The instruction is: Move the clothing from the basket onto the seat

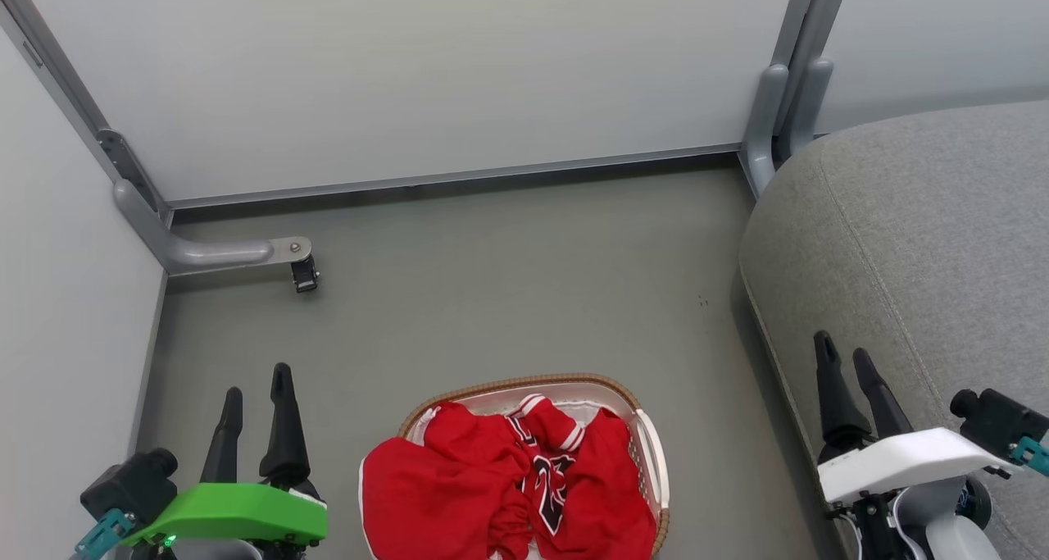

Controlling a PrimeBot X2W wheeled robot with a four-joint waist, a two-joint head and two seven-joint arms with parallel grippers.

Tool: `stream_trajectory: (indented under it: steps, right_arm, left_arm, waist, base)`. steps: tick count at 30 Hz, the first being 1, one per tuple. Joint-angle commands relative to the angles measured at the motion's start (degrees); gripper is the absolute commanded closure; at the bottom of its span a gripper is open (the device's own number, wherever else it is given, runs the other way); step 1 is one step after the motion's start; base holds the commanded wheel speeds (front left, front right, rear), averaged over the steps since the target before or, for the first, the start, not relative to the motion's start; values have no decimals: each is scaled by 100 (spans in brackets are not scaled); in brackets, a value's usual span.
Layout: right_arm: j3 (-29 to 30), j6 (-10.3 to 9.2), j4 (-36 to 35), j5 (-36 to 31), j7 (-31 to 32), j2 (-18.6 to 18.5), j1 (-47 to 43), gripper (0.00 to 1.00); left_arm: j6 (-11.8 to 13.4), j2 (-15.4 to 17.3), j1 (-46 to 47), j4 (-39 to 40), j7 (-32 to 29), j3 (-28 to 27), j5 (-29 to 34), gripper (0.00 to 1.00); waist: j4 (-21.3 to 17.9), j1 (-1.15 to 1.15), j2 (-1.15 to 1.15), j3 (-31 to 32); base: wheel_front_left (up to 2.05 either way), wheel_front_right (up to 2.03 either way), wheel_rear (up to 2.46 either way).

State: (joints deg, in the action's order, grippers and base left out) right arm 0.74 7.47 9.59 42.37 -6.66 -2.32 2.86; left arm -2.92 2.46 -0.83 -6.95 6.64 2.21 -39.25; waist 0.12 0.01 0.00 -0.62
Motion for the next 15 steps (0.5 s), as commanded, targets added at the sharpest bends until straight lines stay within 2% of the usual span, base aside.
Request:
stream_trajectory:
  steps: [1, 15]
  right_arm:
    - [-64, 3, -12, -272, -63, -36, -19, 0]
    - [-236, 2, 169, -1328, -276, -46, 55, 0]
  left_arm:
    - [40, 37, -27, 41, 65, 29, 180, 0]
    - [86, 44, -56, -183, 282, 177, 899, 0]
  waist:
    - [1, 0, 0, 1]
    - [7, 0, 0, -8]
  base:
    - [0, 0, 0]
    - [0, 0, 0]
